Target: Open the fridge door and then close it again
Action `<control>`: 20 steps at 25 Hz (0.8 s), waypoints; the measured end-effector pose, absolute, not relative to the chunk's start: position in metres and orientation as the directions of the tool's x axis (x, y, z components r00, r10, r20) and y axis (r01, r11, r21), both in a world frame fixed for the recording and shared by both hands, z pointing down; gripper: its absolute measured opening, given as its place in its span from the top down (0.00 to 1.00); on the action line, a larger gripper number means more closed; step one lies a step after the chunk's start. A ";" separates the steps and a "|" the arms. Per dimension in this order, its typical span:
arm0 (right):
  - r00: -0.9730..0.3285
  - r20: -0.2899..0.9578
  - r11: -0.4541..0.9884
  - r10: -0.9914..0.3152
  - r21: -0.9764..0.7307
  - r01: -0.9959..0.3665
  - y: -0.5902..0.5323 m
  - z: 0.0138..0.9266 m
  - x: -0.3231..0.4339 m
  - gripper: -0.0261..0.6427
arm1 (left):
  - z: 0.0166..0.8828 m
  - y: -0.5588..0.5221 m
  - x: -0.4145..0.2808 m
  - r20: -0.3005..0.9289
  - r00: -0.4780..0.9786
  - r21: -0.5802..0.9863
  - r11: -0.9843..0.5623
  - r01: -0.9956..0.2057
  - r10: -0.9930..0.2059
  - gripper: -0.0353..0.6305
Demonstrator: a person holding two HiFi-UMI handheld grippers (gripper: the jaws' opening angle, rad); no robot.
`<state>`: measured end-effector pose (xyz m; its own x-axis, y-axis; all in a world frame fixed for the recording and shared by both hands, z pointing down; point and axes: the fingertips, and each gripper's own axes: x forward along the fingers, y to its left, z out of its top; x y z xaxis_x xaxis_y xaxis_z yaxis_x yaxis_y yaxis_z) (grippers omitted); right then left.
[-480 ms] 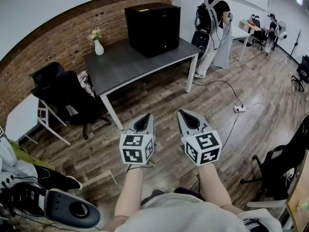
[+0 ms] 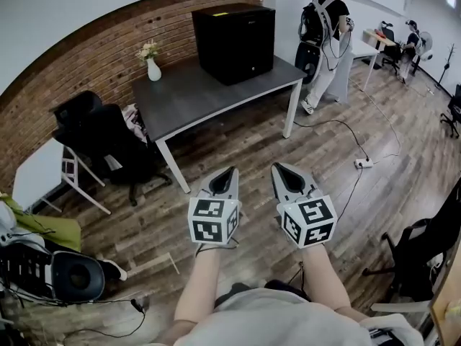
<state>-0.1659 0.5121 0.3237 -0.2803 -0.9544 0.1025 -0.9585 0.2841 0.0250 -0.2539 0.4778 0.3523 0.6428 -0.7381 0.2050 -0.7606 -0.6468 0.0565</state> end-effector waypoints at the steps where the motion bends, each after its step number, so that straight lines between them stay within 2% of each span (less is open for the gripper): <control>1: -0.280 0.093 0.283 -0.955 0.012 -0.959 0.513 0.324 -0.166 0.97 | 0.352 0.479 -0.255 0.198 0.645 0.065 -0.646 -0.760 -0.739 0.94; 20: -0.274 0.118 0.276 -0.955 0.005 -0.961 0.496 0.336 -0.217 0.96 | 0.352 0.462 -0.307 0.173 0.669 0.069 -0.668 -0.741 -0.723 0.94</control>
